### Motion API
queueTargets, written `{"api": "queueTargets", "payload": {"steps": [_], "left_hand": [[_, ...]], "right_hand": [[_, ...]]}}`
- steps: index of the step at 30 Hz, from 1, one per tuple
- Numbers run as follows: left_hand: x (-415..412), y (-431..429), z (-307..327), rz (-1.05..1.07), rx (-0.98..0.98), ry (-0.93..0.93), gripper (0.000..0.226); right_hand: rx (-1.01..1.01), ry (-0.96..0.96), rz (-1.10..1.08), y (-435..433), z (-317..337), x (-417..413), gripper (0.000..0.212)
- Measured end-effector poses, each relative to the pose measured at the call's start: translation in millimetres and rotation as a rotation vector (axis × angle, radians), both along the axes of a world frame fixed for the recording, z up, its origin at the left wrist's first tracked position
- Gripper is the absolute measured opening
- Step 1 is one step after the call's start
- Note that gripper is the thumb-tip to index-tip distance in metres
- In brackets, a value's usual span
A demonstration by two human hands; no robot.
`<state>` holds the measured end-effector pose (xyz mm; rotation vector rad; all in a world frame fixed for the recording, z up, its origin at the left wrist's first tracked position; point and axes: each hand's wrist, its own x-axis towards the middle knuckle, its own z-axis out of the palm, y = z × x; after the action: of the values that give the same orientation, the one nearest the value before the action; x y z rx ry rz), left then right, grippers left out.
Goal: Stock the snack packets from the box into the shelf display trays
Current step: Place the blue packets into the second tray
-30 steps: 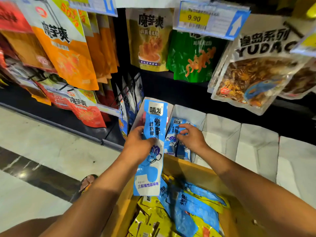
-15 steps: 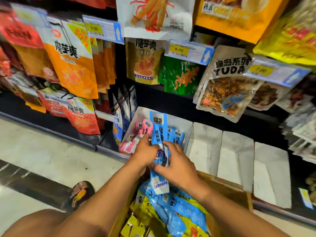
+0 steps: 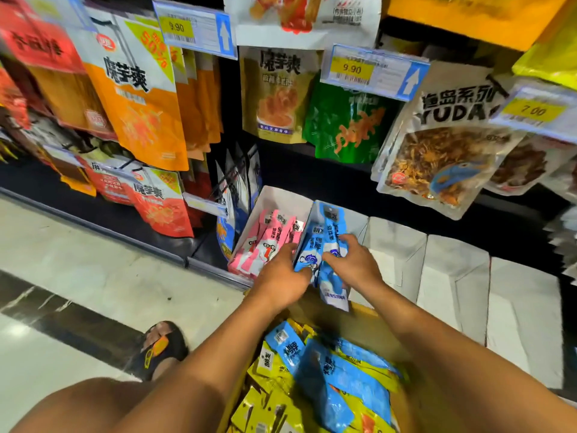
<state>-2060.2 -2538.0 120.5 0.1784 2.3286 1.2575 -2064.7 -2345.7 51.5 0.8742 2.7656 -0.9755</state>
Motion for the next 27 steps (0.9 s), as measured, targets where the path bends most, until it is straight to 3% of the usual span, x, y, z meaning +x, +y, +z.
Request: {"api": "queueTargets", "payload": {"steps": [6,11,20,27], "left_hand": [[-0.6,-10.4,-31.6,-0.253,-0.440,0.323,0.074],[3.9,-33.1,-64.3,-0.360,-0.629,0.377,0.080],[3.9,-52.9,-74.0,-0.422,-0.706,0.268,0.090],[5.8,-47.2,-72.2,-0.470,-0.721,0.276,0.089]], "right_hand": [[-0.024,-0.118,-0.157,24.6,-48.6,-39.1,0.078],[-0.011,-0.160,-0.178,21.3,-90.8,-62.1,0.086],[0.096,-0.222,-0.125,16.0,-137.0,-61.9,0.072],[0.107,-0.210,-0.039,14.4,-125.2,-53.8,0.068]]}}
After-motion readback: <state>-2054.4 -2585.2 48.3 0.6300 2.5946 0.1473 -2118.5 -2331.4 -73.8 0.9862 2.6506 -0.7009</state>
